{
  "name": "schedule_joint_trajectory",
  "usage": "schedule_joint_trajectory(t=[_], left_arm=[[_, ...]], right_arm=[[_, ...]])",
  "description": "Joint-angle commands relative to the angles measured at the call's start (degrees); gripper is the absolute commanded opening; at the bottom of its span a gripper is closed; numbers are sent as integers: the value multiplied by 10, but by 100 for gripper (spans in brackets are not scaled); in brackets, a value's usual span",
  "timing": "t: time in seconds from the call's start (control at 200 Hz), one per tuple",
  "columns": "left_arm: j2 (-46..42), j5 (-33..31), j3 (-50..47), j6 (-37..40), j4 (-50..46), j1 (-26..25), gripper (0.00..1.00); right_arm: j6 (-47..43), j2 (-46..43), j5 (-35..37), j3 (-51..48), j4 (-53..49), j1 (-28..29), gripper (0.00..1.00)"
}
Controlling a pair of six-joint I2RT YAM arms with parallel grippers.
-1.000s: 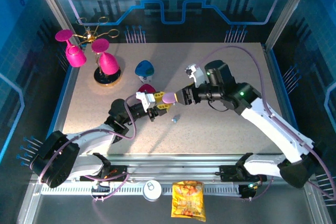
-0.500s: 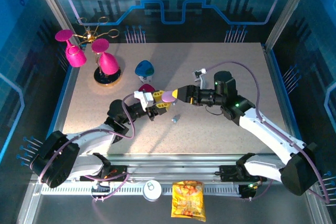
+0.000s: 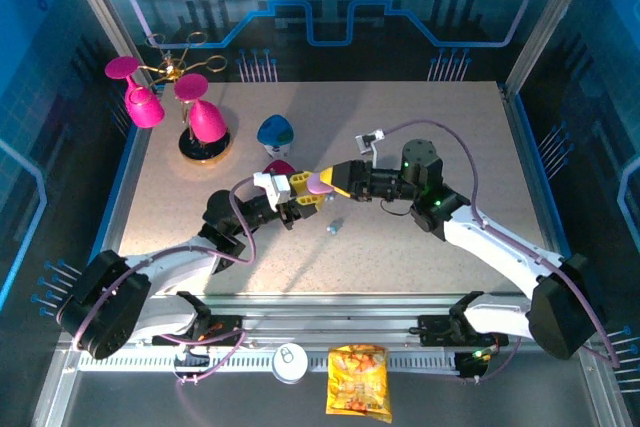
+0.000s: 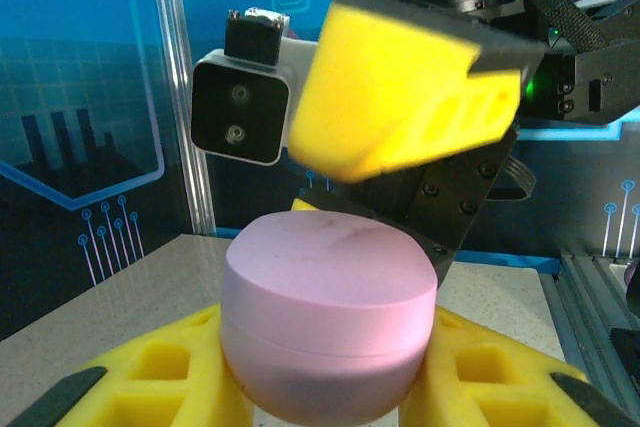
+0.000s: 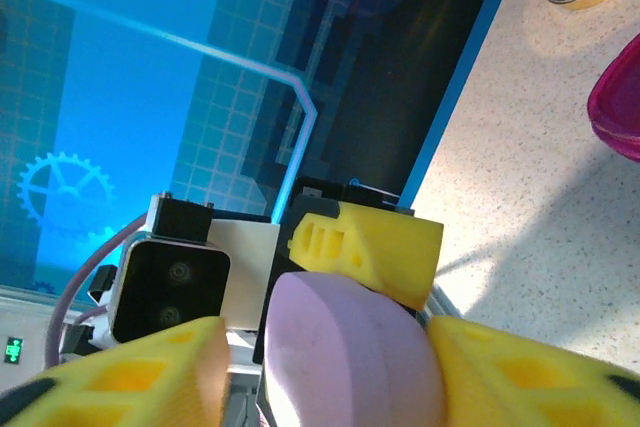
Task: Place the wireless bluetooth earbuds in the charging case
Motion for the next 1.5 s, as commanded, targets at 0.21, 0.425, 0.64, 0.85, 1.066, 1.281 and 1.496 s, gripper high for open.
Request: schedule_joint_trajectory(t=[0.21, 0.425, 0.64, 0.85, 1.066, 1.281, 1.496], left_arm=[[-10, -8, 5, 3, 13, 0, 33], [-8, -14, 5, 11, -2, -1, 89], [-30, -44, 15, 66, -158, -5, 99], [-28, -81, 30, 132, -282, -30, 99], [-4, -90, 41, 146, -283, -35, 99], [12, -84, 55, 145, -282, -37, 99], [-10, -90, 55, 147, -295, -37, 99]], right_arm=[[2, -12, 0, -15, 17, -3, 16], [-29, -25, 37, -32, -10, -39, 16], [-166, -51, 172, -46, -198, -119, 16], [-264, -29, 276, -62, -267, -203, 16], [-308, 59, 298, -65, -260, -281, 16], [-307, 156, 311, -68, -219, -305, 18], [-300, 226, 304, -77, -185, -336, 23]])
